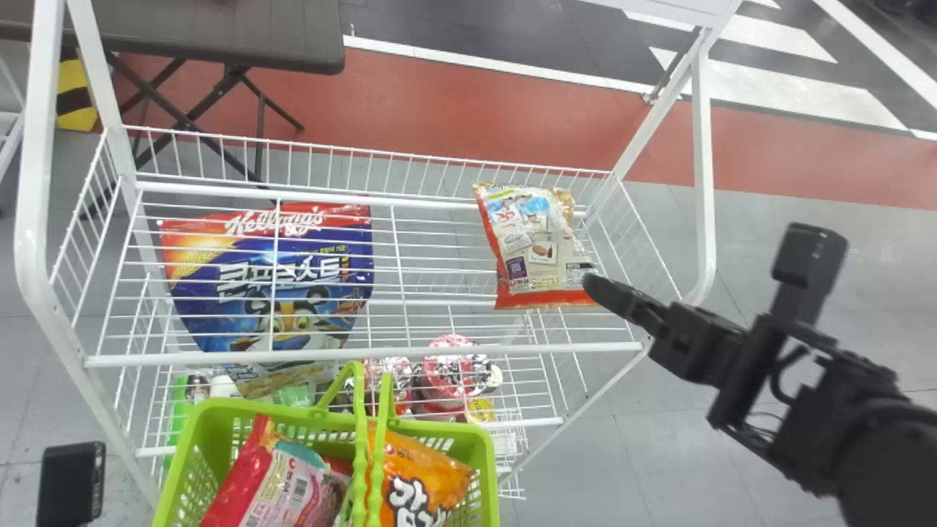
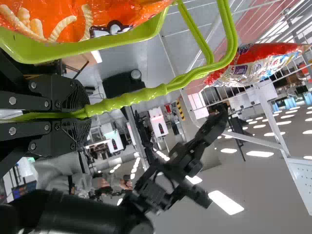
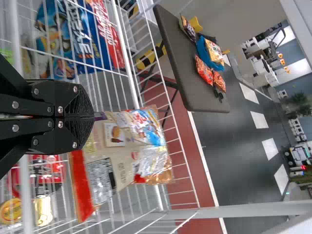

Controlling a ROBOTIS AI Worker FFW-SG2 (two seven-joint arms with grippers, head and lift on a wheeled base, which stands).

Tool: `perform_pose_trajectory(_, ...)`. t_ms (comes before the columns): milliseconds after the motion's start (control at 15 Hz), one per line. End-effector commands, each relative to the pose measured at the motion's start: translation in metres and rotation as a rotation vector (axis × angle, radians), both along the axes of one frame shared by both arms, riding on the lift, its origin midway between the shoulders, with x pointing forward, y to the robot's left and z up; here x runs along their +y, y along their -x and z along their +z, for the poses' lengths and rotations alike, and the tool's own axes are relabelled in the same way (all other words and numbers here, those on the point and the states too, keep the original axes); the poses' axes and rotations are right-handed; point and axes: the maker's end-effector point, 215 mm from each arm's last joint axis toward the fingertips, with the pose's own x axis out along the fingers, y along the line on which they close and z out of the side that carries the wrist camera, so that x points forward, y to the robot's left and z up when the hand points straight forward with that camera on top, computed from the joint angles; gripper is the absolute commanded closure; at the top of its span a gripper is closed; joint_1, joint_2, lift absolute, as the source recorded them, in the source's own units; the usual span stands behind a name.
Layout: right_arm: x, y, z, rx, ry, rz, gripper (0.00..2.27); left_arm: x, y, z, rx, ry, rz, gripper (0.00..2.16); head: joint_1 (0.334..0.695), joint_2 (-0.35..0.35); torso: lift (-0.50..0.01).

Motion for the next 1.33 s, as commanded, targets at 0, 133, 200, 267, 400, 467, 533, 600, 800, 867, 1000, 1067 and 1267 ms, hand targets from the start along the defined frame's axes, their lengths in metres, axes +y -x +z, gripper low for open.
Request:
perform_pose_trajectory(0, -0.013, 0.012, 0.002, 0.001, 0.01, -0.023, 2.2, -0.005, 0.002, 0.001, -0.003, 0.002, -0.007, 1.07, 0.695, -0.35, 0.0)
perform_pose_trajectory(133, -0.031, -0.014, 0.016, -0.099, 0.021, -0.04, 0.76, -0.01, 0.005, 0.001, -0.003, 0.003, -0.017, 1.07, 0.695, -0.35, 0.0)
perform_pose_trajectory(200, -0.034, -0.03, 0.021, -0.135, 0.03, -0.041, 0.05, -0.013, 0.007, 0.001, -0.001, 0.002, -0.023, 1.07, 0.695, -0.35, 0.0)
perform_pose_trajectory(267, -0.033, -0.047, 0.019, -0.133, 0.041, -0.037, 0.0, -0.014, 0.007, 0.0, -0.001, -0.001, -0.025, 1.07, 0.695, -0.35, 0.0)
perform_pose_trajectory(400, -0.026, -0.088, 0.012, -0.109, 0.077, -0.029, 0.02, -0.015, 0.008, -0.001, 0.0, -0.003, -0.026, 1.07, 0.695, -0.35, 0.0)
perform_pose_trajectory(467, -0.019, -0.103, 0.006, -0.088, 0.076, -0.018, 0.05, -0.015, 0.008, -0.001, -0.001, -0.005, -0.028, 1.07, 0.695, -0.35, 0.0)
perform_pose_trajectory(533, -0.007, -0.116, -0.005, -0.051, 0.074, 0.001, 0.08, -0.014, 0.009, -0.002, 0.003, -0.005, -0.029, 1.07, 0.695, -0.35, 0.0)
perform_pose_trajectory(600, 0.001, -0.122, -0.016, -0.029, 0.082, 0.012, 0.09, -0.013, 0.01, -0.002, 0.006, -0.004, -0.029, 1.07, 0.695, -0.35, 0.0)
perform_pose_trajectory(800, 0.018, -0.108, -0.028, -0.075, 0.079, 0.043, 0.09, -0.003, 0.009, -0.003, 0.011, 0.001, -0.012, 1.07, 0.695, -0.35, 0.0)
perform_pose_trajectory(867, 0.014, -0.095, -0.028, -0.094, 0.078, 0.036, 0.09, 0.001, 0.007, -0.003, 0.012, 0.004, -0.003, 1.07, 0.695, -0.35, 0.0)
perform_pose_trajectory(1000, -0.011, -0.069, -0.033, -0.125, 0.099, 0.0, 0.09, 0.009, 0.002, 0.001, 0.004, 0.009, 0.013, 1.07, 0.695, -0.35, 0.0)
perform_pose_trajectory(1067, -0.03, -0.054, -0.029, -0.175, 0.108, -0.029, 0.09, 0.012, 0.0, 0.005, -0.006, 0.008, 0.016, 1.07, 0.695, -0.35, 0.0)
perform_pose_trajectory(1267, -0.085, -0.004, -0.023, -0.274, 0.093, -0.104, 0.09, 0.029, -0.008, 0.013, -0.01, 0.018, 0.047, 1.07, 0.695, -0.35, 0.0)
